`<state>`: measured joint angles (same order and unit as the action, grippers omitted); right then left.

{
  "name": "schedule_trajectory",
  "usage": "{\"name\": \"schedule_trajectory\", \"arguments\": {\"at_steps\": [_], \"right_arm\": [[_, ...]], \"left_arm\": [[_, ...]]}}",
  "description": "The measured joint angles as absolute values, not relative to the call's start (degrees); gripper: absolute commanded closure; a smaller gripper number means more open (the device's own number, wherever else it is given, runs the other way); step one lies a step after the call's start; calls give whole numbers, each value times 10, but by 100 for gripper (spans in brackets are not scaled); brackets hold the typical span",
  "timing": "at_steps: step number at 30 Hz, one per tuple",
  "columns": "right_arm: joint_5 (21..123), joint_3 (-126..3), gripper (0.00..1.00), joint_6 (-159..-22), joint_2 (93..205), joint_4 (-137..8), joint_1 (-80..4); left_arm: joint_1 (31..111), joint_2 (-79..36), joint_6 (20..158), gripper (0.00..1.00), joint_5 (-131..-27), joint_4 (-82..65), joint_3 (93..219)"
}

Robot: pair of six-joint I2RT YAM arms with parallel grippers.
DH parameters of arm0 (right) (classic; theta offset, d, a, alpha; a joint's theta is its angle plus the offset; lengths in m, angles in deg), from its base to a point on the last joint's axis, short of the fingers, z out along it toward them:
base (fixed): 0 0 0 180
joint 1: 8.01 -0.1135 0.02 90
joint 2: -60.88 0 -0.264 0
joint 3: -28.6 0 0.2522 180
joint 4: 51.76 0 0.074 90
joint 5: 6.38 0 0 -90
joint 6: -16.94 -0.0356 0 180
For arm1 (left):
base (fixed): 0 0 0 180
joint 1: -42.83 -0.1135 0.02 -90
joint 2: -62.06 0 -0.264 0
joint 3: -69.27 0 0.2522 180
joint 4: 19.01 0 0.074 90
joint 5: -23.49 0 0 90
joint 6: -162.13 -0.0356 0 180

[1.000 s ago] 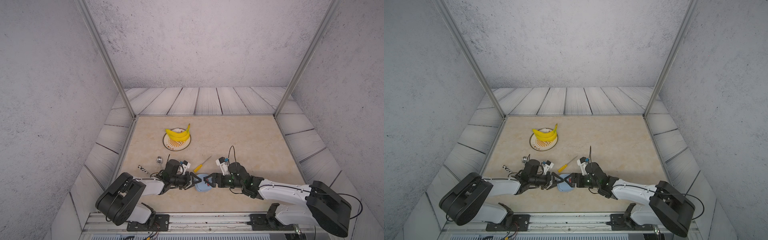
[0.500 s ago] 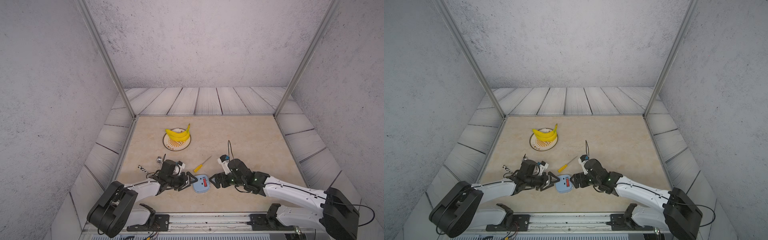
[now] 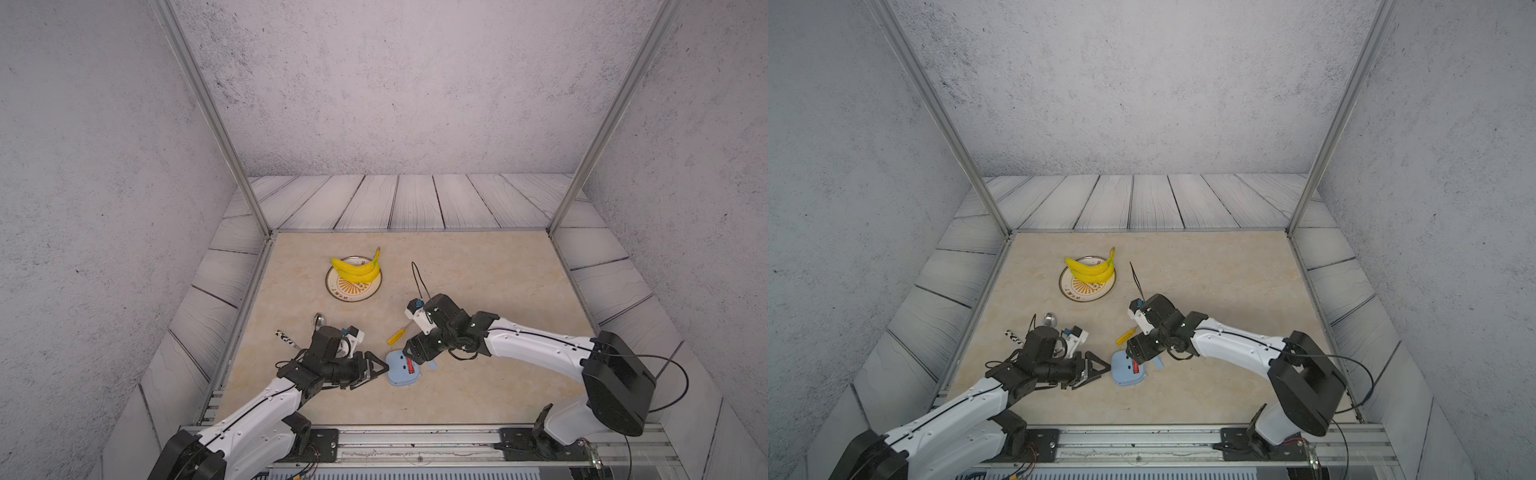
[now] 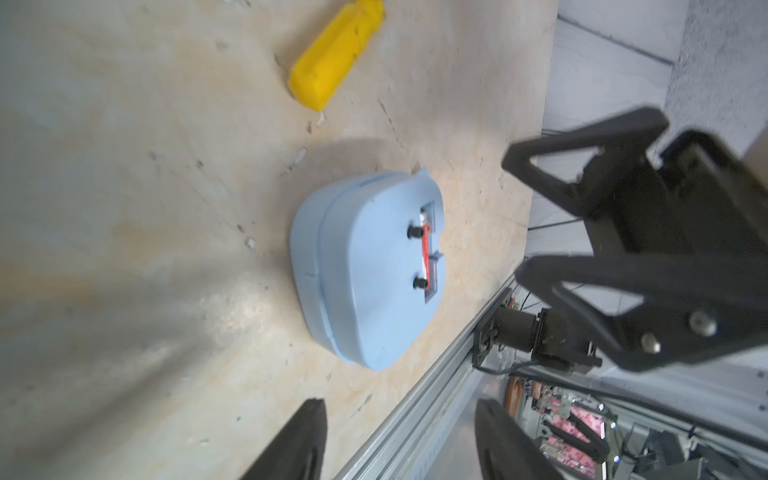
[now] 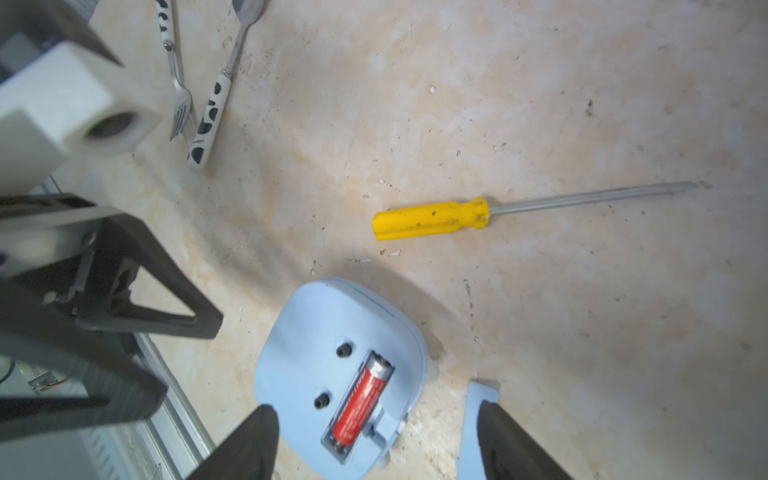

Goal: Remove the battery from the alarm
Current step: Place the alarm at the center of the board, then adjust the alarm at the center of the board.

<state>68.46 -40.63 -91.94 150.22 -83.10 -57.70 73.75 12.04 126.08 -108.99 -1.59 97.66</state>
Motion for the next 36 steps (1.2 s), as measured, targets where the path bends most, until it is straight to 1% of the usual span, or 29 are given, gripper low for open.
{"name": "schedule_trajectory", "arguments": {"at_steps": [3,5,7,10,12,15,20,25,36], "right_arm": [[661,-437,24,-908,1548,-833,-572],[650,-451,25,-903,1569,-833,-571],[638,-461,25,-899,1586,-833,-571],[624,-472,26,-895,1606,-833,-571],[618,-476,27,-893,1618,-833,-571],[612,-479,28,-891,1631,-834,-571],[611,-479,31,-888,1634,-840,-571],[611,-458,33,-886,1619,-835,-569],[600,-362,33,-907,1544,-810,-566]], "left_arm": [[777,144,1286,47,-1081,-16,961],[801,142,1300,51,-1076,-22,956],[816,125,1311,53,-1072,-36,954],[831,77,1322,54,-1065,-74,954],[842,33,1326,59,-1063,-98,957],[851,-27,1324,61,-1057,-121,968],[853,-80,1310,66,-1036,-139,992],[850,-108,1289,70,-1022,-136,1012],[790,-133,1236,69,-1005,-80,1056]]}}
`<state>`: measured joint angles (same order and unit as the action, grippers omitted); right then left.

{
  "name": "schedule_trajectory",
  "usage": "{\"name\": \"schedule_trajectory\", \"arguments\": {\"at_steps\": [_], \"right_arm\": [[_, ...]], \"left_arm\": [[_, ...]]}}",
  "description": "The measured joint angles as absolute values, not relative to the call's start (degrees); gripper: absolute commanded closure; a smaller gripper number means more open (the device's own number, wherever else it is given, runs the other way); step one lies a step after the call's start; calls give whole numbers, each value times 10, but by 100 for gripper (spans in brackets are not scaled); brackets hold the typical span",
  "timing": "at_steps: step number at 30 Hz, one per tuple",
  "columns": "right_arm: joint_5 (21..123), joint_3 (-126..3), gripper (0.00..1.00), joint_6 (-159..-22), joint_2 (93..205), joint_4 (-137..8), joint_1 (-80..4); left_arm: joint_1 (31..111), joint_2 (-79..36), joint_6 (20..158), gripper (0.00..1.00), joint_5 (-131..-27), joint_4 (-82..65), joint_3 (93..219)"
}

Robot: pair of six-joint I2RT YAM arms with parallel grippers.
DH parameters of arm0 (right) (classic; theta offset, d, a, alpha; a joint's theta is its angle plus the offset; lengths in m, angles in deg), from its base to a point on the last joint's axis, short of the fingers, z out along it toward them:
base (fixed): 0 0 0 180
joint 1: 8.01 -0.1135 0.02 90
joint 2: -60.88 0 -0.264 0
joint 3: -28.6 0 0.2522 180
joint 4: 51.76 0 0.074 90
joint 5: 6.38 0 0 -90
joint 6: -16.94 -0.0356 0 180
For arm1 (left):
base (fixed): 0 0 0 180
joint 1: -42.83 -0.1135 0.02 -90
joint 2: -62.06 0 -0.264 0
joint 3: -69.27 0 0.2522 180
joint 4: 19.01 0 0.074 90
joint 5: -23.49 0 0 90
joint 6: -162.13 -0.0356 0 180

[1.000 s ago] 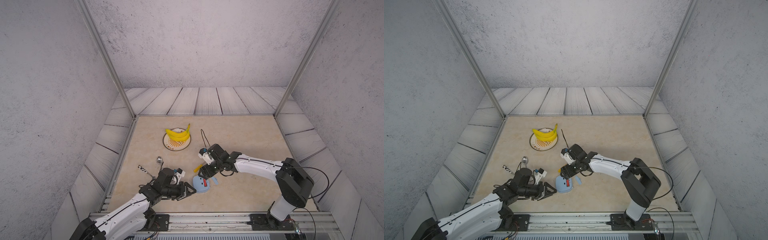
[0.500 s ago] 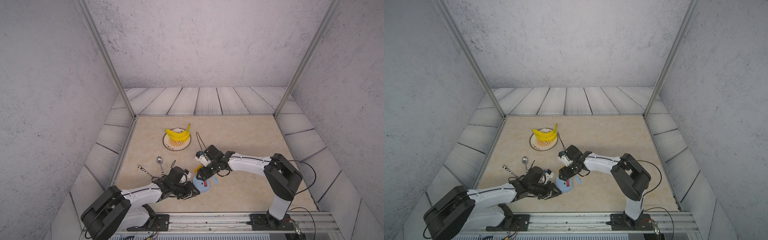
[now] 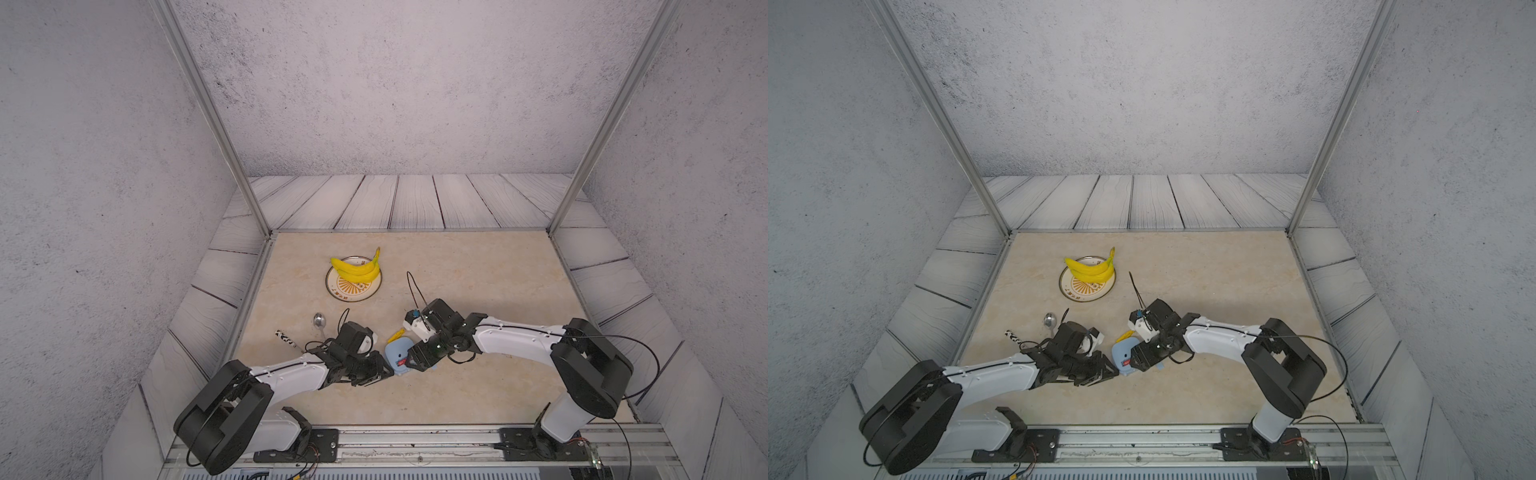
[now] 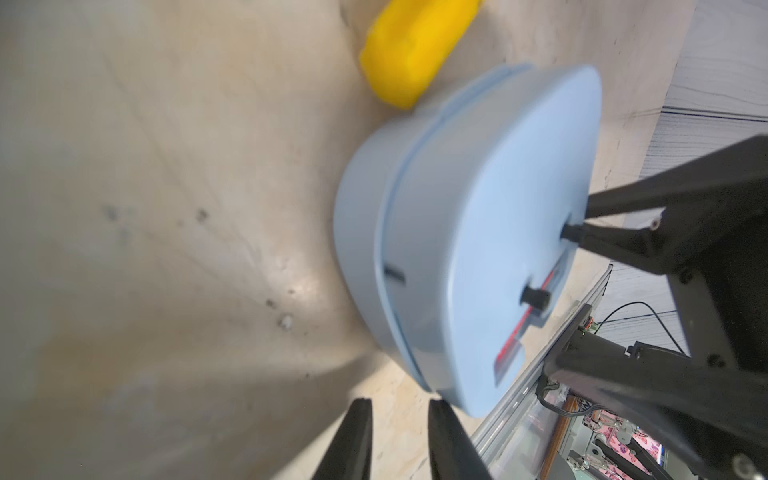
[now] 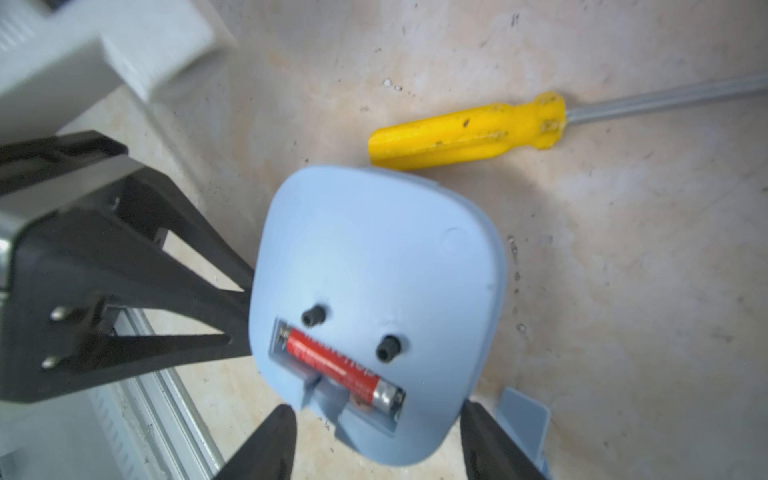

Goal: Remove the battery from the alarm
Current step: Adjust the alarm at the center of the board, then pick up the screwdriver from the center of the board.

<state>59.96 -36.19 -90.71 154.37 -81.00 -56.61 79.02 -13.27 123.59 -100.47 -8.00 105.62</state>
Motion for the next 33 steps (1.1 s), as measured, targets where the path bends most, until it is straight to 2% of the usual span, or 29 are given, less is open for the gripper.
{"name": "schedule_trajectory", "arguments": {"at_steps": [6,10,19,25,33], "right_arm": [[588,-343,31,-919,1531,-812,-578],[620,-354,29,-902,1511,-851,-576],[739,-453,29,-770,1499,-954,-534],[807,-535,36,-657,1580,-984,-514],[822,-590,40,-572,1684,-994,-499]], "left_arm": [[772,-156,1207,66,-1007,-73,1096],[765,-147,1195,61,-1007,-58,1099],[730,-23,1173,48,-1004,21,1093],[716,31,1171,45,-1001,67,1088],[710,48,1171,43,-1001,93,1085]]}}
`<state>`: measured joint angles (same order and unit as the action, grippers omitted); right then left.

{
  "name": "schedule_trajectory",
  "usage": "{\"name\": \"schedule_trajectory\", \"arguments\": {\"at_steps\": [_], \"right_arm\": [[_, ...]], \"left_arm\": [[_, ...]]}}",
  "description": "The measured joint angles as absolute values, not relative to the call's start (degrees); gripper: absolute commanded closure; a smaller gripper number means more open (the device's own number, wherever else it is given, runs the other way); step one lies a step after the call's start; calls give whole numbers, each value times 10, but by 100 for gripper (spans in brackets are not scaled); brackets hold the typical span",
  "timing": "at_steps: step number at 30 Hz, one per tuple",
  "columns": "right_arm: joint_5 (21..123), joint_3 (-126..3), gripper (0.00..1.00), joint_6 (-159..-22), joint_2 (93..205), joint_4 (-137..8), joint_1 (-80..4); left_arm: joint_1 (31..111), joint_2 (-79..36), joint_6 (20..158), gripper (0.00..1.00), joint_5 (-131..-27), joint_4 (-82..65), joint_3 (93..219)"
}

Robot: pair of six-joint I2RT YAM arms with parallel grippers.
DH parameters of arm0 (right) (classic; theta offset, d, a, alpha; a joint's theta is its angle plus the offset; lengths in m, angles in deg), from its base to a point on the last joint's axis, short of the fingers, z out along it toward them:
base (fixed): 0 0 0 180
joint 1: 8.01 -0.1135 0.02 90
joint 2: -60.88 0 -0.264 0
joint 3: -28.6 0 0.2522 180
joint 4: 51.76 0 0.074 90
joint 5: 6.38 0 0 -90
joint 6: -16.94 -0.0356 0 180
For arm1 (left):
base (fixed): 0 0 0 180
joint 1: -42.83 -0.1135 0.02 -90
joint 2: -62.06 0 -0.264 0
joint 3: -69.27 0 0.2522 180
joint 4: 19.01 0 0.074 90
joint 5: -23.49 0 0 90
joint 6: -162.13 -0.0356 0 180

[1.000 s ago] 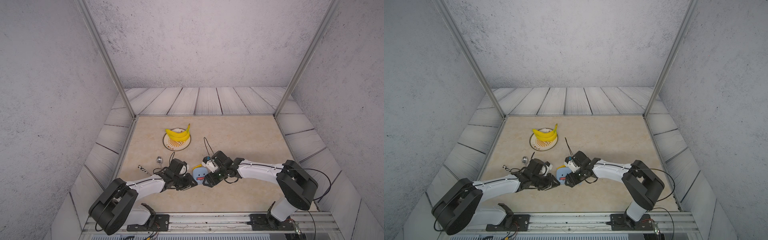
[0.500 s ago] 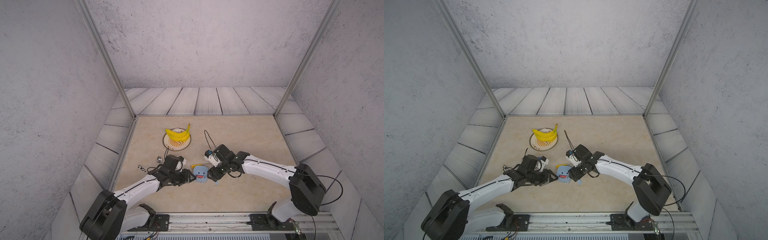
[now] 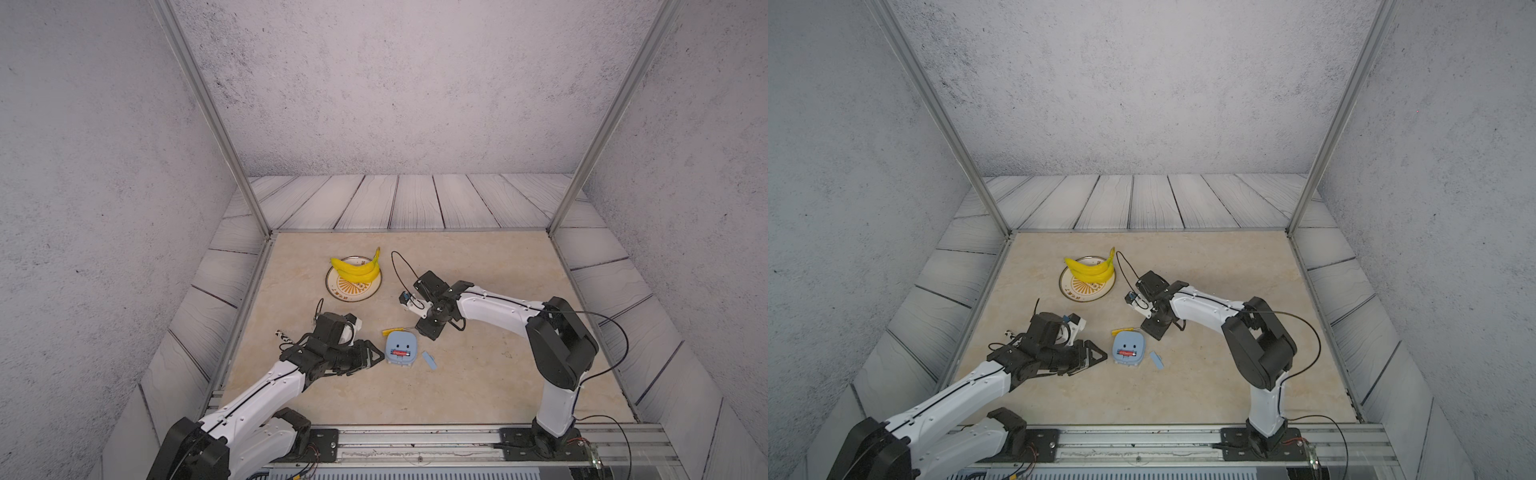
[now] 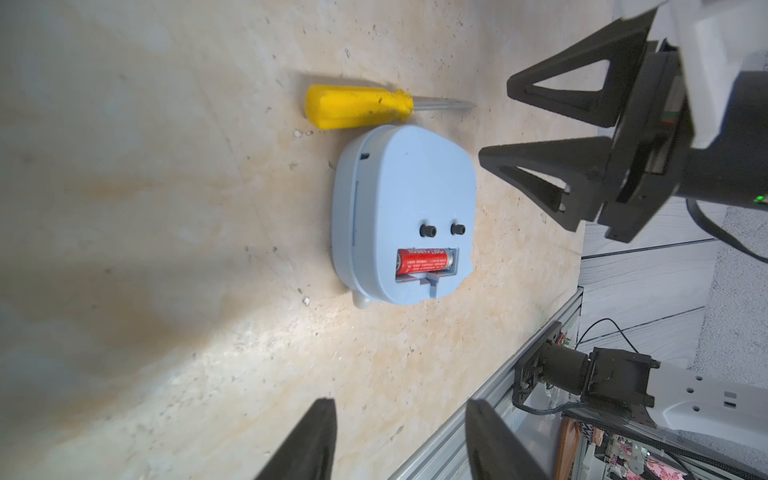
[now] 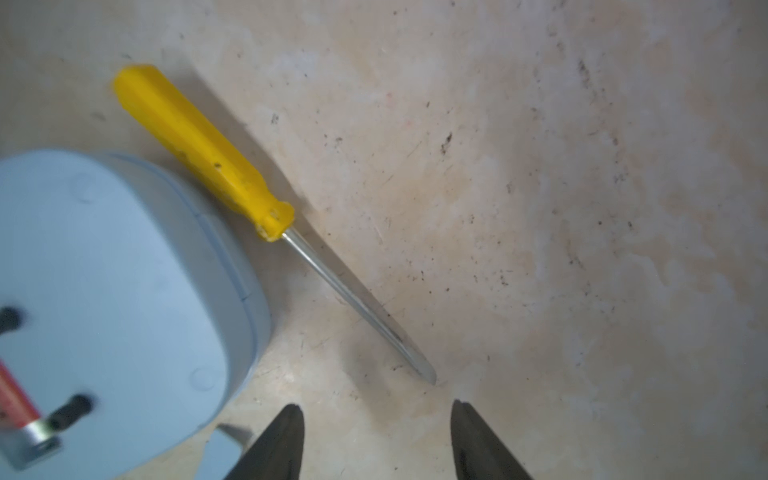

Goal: Remove the battery from the alarm
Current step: Pick up the screwdriver from the center of the board.

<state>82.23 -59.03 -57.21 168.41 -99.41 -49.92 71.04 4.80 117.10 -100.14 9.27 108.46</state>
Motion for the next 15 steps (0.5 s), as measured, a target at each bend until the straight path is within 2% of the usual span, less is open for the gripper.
{"name": "schedule_trajectory", "arguments": {"at_steps": [8,12,15], "right_arm": [[804,-629,45,-540,1741,-996,-494],[787,-643,56,-532,1761,-996,-494],[778,-643,70,-531,1761,-995,-495]], "left_arm": [[707,46,1169,43,-1004,100,1081],[705,41,1169,43,-1006,100,1080],[702,39,1169,43,-1008,100,1080]]}}
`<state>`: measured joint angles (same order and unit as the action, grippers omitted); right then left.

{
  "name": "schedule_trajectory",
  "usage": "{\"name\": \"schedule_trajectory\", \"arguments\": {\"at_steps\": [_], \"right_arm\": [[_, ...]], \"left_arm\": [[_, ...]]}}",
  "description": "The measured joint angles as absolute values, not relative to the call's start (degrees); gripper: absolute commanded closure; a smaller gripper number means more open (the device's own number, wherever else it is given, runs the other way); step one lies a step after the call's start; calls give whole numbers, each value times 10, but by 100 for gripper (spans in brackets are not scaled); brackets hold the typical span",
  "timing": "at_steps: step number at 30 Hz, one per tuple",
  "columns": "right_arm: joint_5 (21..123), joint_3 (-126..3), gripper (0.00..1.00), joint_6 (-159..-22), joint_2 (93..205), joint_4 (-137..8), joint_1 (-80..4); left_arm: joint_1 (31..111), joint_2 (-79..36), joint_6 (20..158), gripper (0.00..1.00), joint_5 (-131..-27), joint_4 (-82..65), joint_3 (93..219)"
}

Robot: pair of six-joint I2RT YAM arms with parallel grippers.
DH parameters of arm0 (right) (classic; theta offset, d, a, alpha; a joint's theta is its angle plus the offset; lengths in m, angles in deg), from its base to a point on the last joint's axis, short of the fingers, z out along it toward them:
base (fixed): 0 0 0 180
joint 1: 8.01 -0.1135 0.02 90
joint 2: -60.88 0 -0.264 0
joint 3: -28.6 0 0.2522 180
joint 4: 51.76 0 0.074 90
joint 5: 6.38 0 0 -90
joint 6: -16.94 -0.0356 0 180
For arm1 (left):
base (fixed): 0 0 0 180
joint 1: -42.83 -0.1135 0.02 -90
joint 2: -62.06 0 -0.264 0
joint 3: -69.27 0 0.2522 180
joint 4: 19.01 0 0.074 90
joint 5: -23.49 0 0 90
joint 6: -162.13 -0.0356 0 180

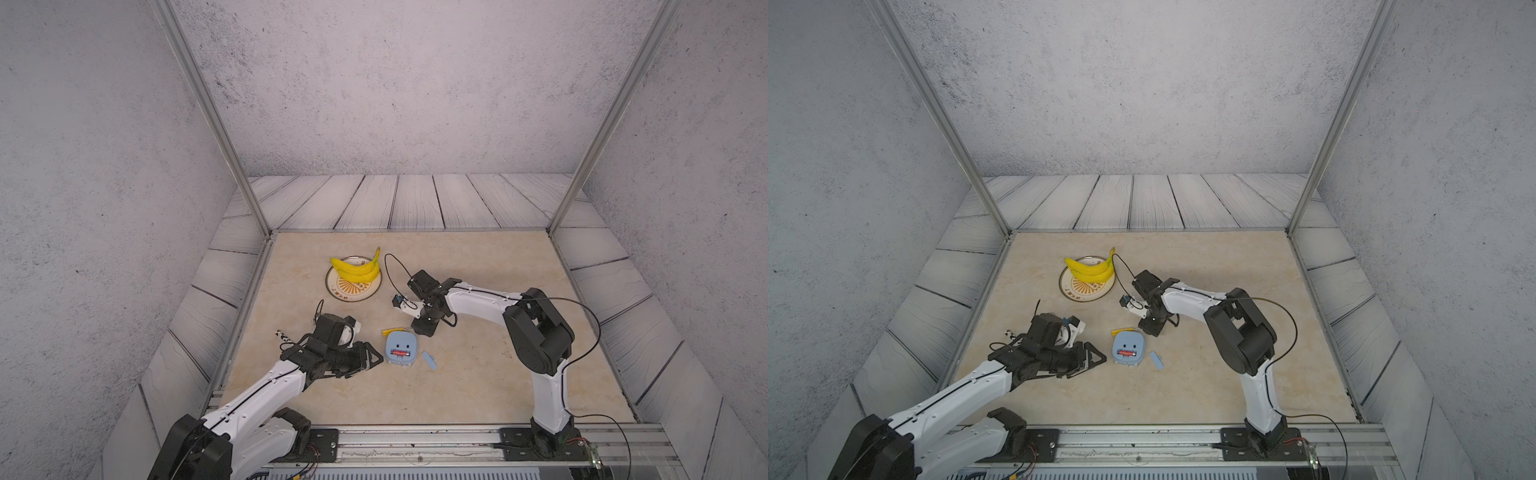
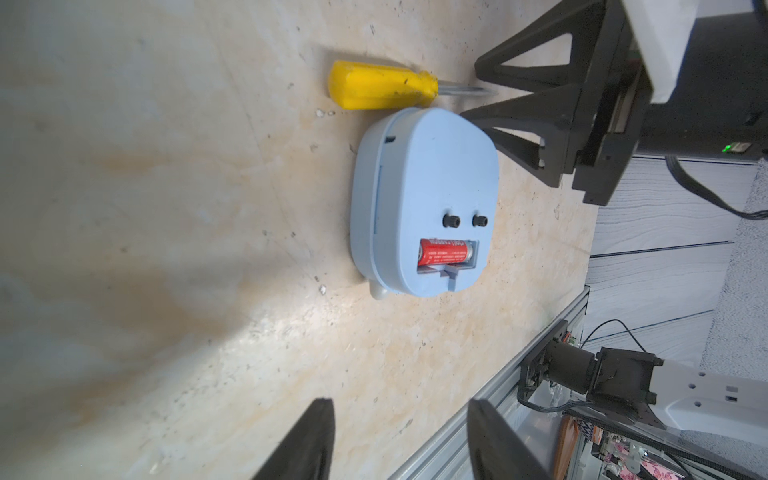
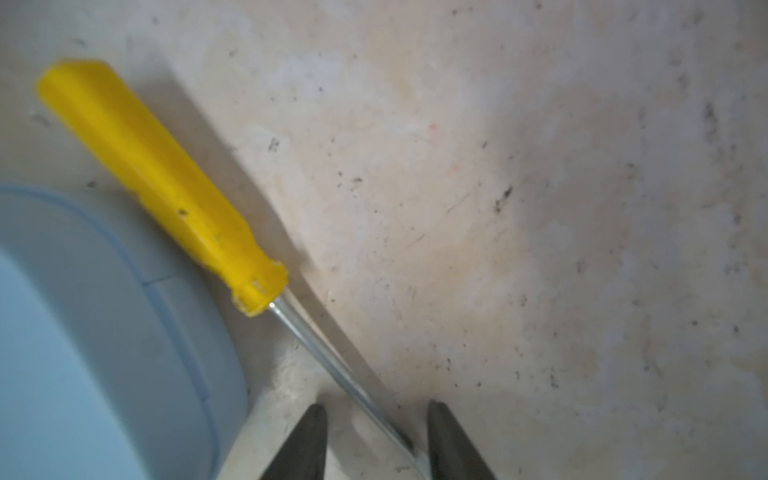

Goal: Remove the battery from the alarm
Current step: Pick up the screwdriver from the center of the board.

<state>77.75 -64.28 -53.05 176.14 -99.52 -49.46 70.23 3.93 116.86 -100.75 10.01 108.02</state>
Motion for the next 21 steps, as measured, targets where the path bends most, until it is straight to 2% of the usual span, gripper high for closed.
{"name": "schedule_trajectory", "arguments": {"at_steps": [8,15,21], "right_arm": [[781,-642,99,-545,1762,-992,-488],[795,-608,100,-576,1732,-985,-472],[769,-537,100,-631,1624,-963,-446]], "left_arm": [[698,40,1166,42,-1010,100,1080],[698,44,1165,42,-1024,91,1077],[698,41,1176,42,-1058,32,1077]]}}
